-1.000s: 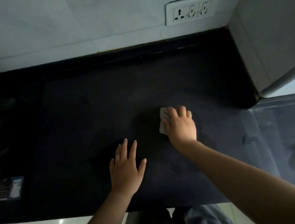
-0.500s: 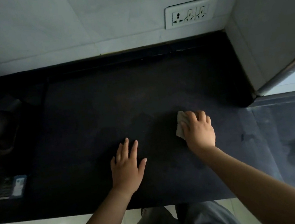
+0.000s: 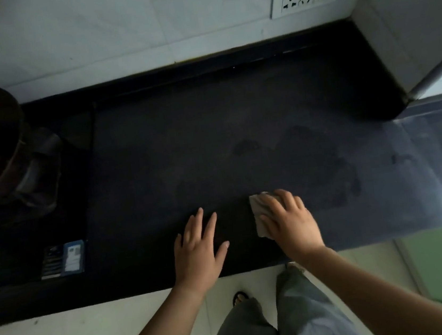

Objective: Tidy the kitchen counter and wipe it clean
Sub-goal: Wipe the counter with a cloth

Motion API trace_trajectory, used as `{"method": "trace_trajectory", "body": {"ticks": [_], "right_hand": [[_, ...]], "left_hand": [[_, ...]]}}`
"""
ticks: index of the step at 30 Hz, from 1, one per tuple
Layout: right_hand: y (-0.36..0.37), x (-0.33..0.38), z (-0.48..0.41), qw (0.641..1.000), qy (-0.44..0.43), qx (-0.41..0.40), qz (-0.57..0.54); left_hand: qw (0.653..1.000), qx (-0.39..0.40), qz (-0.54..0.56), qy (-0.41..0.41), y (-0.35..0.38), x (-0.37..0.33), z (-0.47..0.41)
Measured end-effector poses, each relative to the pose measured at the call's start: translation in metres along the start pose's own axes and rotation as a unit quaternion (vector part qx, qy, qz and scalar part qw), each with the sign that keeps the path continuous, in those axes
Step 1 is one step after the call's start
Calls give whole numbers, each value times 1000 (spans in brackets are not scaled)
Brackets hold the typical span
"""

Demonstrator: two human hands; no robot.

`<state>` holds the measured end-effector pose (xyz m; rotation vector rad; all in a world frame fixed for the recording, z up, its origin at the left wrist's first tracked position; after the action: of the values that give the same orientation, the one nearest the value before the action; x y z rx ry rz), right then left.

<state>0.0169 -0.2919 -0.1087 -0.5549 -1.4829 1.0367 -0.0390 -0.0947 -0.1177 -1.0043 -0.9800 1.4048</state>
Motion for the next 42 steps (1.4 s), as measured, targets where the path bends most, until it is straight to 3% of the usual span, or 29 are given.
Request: {"method": "trace_trajectory", "body": {"ticks": [7,12,22,30,36,42], "right_hand": [[-35,-39,2,969,220,-107,-11],[-26,-14,29,967,234,-78,-60],[-98,-46,169,909,315,-234,-141],[-146,-99,206,876,338,-306,-157],[-195,-196,195,887,320,-296,-152],[-261,-317,132,940,248,-200,-119]], "left_hand": [[999,16,-16,47,-1,6,2],[995,22,-2,94,-18,-10,4],[977,14,94,193,-51,-90,22],[954,-32,93,282,-82,-194,13],[951,-36,17,305,-70,-288,-19],[975,5,-6,221,-59,-385,-62]]}}
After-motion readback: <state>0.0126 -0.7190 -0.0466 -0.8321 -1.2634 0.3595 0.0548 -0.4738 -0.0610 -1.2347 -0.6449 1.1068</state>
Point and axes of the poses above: each hand's wrist, its own z-axis away from the middle knuckle, its own y-axis out of the palm, x = y × z, the point moved 4 cm from there along -z, towards the middle knuckle, and after that the axes turned 8 degrees about -z, right-handed, at the moved point
